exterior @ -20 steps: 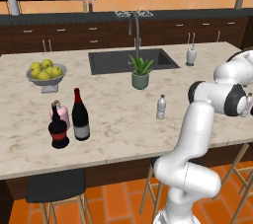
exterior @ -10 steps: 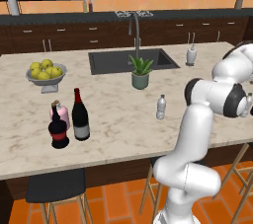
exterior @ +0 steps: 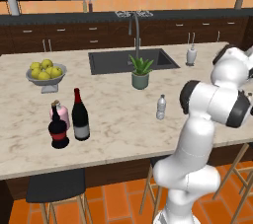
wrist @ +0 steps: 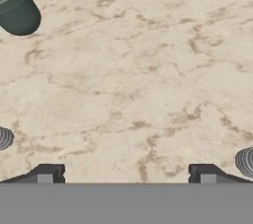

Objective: Move the plastic bottles in the middle to the plastics group, and the glass bottles in the middle to the glass group.

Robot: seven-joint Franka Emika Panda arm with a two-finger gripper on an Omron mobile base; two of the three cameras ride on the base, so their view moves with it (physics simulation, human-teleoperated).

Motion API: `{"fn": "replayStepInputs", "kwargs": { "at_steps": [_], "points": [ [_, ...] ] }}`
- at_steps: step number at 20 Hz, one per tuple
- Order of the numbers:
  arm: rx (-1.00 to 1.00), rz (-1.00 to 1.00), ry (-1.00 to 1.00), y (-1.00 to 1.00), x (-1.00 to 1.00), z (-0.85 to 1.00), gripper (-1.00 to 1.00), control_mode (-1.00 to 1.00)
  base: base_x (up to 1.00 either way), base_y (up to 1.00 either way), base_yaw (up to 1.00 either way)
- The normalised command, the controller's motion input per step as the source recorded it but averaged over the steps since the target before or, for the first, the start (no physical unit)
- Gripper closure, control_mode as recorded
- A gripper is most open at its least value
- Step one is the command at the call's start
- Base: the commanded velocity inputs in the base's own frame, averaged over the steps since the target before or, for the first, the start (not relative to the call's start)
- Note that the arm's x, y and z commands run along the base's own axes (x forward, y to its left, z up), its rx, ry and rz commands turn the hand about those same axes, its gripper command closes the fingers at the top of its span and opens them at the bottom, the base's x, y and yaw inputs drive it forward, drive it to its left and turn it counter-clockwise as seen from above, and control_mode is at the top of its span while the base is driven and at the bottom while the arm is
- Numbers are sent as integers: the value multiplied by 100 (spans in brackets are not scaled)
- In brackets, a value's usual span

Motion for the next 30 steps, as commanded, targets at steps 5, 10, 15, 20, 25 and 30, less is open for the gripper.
{"fn": "replayStepInputs", "kwargs": {
  "at_steps": [5,10,15,20,25,30],
  "points": [
    [1,0,0,93,0,0,-100,-100,0,0,0],
    [5,0,0,81,0,4,-100,-100,0,0,0],
    [2,0,0,88,0,0,-100,-100,0,0,0],
    [1,0,-1,87,0,0,-100,-100,0,0,0],
    [0,0,0,73,0,1,-100,-100,0,0,0],
    [-1,1,0,19,3,-1,-100,-100,0,0,0]
  ]
}}
